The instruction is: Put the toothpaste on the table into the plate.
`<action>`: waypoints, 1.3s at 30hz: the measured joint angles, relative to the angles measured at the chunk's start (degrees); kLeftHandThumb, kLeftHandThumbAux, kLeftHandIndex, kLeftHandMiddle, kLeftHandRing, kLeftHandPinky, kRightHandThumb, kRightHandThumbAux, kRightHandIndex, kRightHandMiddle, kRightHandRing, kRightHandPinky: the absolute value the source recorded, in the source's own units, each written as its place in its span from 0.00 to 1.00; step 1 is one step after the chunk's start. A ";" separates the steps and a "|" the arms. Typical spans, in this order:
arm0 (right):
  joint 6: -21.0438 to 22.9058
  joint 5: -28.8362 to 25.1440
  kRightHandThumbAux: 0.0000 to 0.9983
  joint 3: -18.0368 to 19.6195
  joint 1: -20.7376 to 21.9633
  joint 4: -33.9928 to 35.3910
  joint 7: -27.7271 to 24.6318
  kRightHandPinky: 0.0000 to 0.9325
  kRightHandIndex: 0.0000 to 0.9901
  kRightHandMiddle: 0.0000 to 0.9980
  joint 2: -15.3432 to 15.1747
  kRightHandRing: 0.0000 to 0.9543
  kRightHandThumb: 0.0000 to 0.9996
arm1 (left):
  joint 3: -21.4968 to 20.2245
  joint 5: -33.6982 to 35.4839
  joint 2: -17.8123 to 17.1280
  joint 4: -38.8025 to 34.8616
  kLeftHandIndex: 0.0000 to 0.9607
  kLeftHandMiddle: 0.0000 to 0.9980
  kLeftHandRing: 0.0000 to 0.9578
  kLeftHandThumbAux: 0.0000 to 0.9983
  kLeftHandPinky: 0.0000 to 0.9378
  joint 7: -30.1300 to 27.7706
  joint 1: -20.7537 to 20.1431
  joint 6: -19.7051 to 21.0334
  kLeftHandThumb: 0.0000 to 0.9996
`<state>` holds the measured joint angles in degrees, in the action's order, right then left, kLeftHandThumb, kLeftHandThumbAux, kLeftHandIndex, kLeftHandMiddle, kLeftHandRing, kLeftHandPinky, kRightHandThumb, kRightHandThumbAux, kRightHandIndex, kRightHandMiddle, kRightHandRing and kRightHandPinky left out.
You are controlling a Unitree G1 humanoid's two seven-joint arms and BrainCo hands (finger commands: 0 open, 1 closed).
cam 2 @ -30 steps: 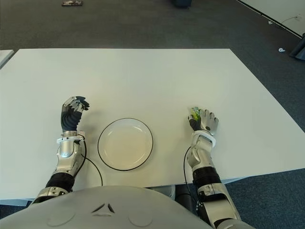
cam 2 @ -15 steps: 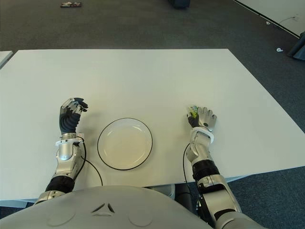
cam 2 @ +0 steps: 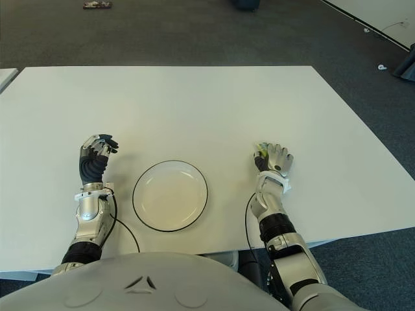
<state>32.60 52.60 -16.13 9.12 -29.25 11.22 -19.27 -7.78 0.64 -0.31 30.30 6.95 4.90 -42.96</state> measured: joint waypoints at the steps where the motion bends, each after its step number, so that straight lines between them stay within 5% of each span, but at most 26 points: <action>1: 0.43 0.00 0.33 -0.17 -0.02 0.31 -0.14 0.20 0.11 0.10 -0.04 0.10 0.61 | -0.01 -0.02 0.00 -0.04 0.45 0.54 0.56 0.72 0.55 0.00 0.03 0.00 0.69; 6: 1.71 -0.02 0.35 -0.40 -0.01 1.84 -0.20 0.37 0.27 0.26 -0.21 0.29 0.60 | -0.08 -0.13 0.01 -0.20 0.45 0.53 0.55 0.72 0.55 0.00 0.07 0.00 0.69; 9: 1.82 -0.02 0.59 -0.40 0.27 2.30 -0.07 0.45 0.38 0.37 -0.45 0.39 0.68 | -0.14 -0.19 0.06 -0.48 0.45 0.53 0.55 0.72 0.56 0.02 0.18 0.00 0.69; 13: 1.52 -0.15 0.68 -0.31 0.70 1.64 1.31 0.48 0.43 0.43 -0.71 0.44 0.70 | -0.21 -0.23 0.13 -0.71 0.45 0.53 0.55 0.72 0.56 0.04 0.29 0.02 0.69; 22: -1.74 -3.47 0.71 1.76 0.32 1.49 5.70 0.75 0.44 0.69 -0.71 0.71 0.71 | -0.27 -0.23 0.34 -0.92 0.45 0.53 0.55 0.72 0.56 0.04 0.43 0.64 0.69; 39: -4.46 -7.72 0.72 4.03 -0.85 2.19 10.71 0.89 0.44 0.80 0.41 0.84 0.71 | -0.40 -0.67 0.09 -0.91 0.45 0.56 0.57 0.72 0.57 0.89 0.42 0.60 0.69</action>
<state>28.14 44.88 -12.11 8.27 -27.06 21.94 -18.87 -8.18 -0.03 -0.21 29.40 7.84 5.32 -42.36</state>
